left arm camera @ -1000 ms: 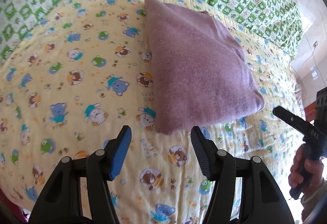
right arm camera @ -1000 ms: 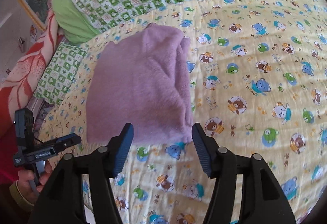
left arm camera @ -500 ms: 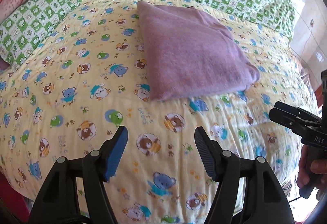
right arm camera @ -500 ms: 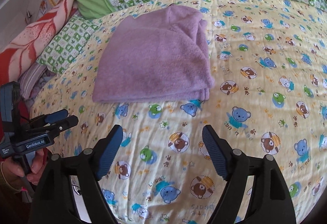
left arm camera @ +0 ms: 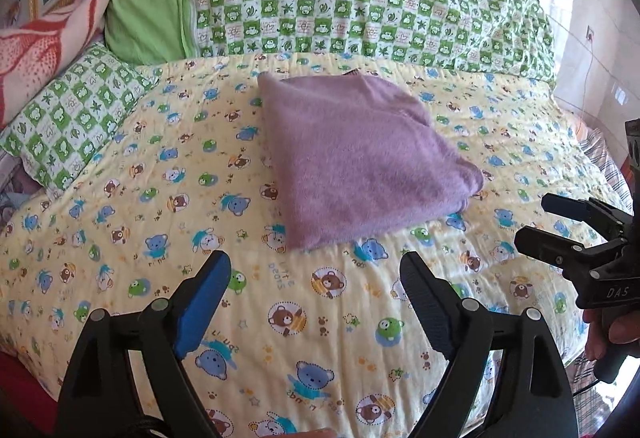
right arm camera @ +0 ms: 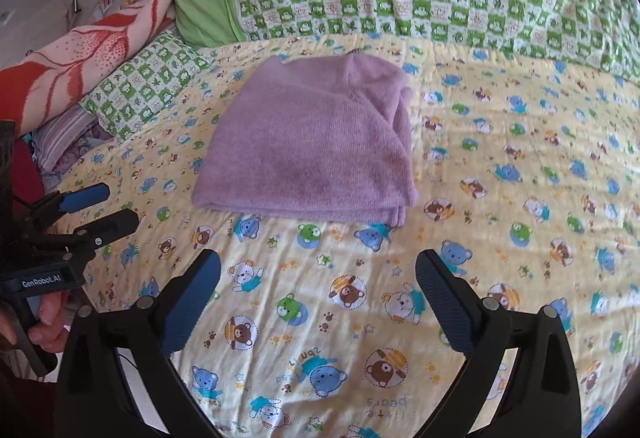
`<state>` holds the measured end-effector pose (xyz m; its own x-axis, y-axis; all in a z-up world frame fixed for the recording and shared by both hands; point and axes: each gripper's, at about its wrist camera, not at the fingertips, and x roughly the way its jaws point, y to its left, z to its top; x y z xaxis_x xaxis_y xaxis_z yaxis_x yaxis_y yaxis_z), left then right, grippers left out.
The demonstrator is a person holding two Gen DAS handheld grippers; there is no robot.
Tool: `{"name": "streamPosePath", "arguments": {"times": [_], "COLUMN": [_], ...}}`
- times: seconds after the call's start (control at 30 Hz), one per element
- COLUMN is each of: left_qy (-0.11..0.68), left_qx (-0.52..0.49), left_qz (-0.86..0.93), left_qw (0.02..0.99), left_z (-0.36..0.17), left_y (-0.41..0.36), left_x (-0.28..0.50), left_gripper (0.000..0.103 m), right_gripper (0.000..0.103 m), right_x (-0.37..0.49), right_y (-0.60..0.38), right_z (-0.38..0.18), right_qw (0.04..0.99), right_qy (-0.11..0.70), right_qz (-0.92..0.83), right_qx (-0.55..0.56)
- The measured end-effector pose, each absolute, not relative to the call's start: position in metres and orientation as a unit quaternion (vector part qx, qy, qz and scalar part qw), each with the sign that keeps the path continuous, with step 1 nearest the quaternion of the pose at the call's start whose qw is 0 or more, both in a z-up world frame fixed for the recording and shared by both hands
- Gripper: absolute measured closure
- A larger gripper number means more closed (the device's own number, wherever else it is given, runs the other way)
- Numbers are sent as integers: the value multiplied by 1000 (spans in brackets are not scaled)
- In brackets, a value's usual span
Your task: Fold small clothes
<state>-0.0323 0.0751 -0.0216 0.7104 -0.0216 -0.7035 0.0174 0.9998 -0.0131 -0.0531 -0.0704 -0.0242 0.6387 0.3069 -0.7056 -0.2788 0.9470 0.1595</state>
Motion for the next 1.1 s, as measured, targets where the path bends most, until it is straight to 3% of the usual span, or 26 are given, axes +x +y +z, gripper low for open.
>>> {"name": "streamPosePath", "arguments": {"times": [1.1], "left_qy": [399], "left_qx": [30], "left_qz": [41], "left_qw": [916], "left_z": [-56], "left_y": [76], "left_x": [-12], "left_gripper": [12], "right_gripper": [1], "right_x": [-29], "right_y": [-51], "right_z": [-59], "right_qw": [900], "right_qy": [399], "right_qz": [177], "right_qx": [6]}}
